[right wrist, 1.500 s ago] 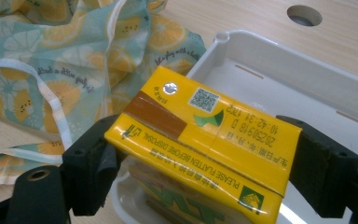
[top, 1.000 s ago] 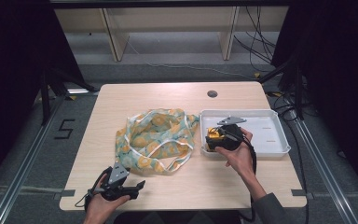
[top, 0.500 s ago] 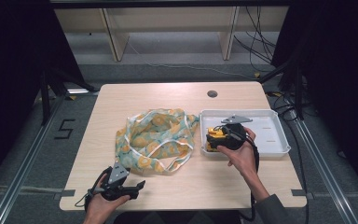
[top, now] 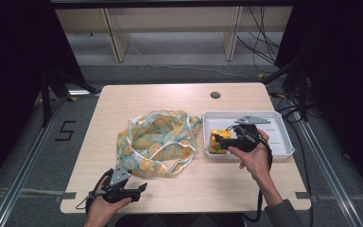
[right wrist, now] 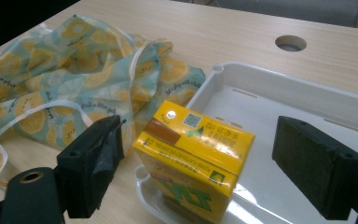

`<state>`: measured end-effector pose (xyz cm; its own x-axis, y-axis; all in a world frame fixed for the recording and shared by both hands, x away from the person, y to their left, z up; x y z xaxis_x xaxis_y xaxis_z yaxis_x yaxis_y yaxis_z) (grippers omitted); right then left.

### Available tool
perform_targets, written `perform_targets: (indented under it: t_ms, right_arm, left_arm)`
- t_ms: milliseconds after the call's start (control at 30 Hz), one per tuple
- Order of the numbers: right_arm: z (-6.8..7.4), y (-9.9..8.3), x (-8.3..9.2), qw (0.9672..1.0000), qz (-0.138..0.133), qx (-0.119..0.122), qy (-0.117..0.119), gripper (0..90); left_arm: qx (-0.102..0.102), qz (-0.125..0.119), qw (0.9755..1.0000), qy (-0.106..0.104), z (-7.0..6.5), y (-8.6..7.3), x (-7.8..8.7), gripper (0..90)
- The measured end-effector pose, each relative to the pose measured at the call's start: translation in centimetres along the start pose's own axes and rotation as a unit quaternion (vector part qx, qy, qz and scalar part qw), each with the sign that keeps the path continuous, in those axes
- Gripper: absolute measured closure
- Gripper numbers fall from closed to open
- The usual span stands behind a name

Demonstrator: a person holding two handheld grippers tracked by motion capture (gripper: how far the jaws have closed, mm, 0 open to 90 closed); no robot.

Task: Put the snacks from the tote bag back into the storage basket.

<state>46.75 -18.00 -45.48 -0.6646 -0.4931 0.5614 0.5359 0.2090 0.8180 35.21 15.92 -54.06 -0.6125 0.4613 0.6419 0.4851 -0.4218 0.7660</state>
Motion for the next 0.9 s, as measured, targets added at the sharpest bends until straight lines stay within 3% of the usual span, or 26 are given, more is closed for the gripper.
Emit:
perform_targets:
  t_ms: [33,67,233,300,367,467,667,800,900]
  right_arm:
    - [0.0,0.0,0.1,1.0000,-0.002,-0.006,-0.003,17.3]
    - [-0.3,0.0,0.1,0.9999,-0.009,0.008,-0.006,17.4]
    - [-0.3,-0.4,0.6,1.0000,-0.003,-0.005,0.002,17.5]
    - [-0.4,-0.5,0.7,1.0000,-0.005,-0.002,0.001,17.6]
    - [-0.6,-0.5,0.8,0.9999,-0.010,0.003,-0.002,17.8]
    - [-0.4,-0.8,1.1,0.9999,-0.006,-0.014,-0.004,18.0]
    - [-0.7,-1.3,1.6,0.9998,-0.012,0.011,-0.006,18.3]
    - [-0.1,-1.8,1.8,1.0000,-0.002,0.001,0.002,18.3]
    - [0.2,-2.0,2.0,0.9999,-0.005,0.011,0.007,18.2]
  left_arm:
    - [0.007,-0.003,1.0000,0.000,-0.1,0.1,0.0,24.9]
    - [0.017,-0.007,0.9998,-0.002,-0.2,0.0,-0.2,24.9]
    - [0.005,-0.004,1.0000,0.000,-0.1,0.1,0.0,24.9]
    - [0.017,-0.010,0.9998,0.003,-0.1,0.1,-0.1,24.9]
    - [0.013,-0.011,0.9998,0.001,-0.2,0.2,-0.1,24.9]
    - [0.005,-0.007,1.0000,0.002,0.0,0.1,0.0,24.9]
    - [0.002,-0.007,1.0000,0.002,0.0,0.1,0.0,24.9]
    - [0.003,-0.007,1.0000,0.001,0.0,0.1,0.0,24.9]
    - [0.003,-0.007,1.0000,0.000,0.0,0.1,0.0,24.9]
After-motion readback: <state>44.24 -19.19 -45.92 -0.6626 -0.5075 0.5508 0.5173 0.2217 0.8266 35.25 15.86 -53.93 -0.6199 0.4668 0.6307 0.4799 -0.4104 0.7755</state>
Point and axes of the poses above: each handheld gripper's, and its own axes: x roughly backward along the jaws, y roughly out of its top, z roughly to its left, the point moved 7 cm from there along -x, roughly forward along the jaws, and after that the axes turned 1 degree about y, right-handed, at the moved point
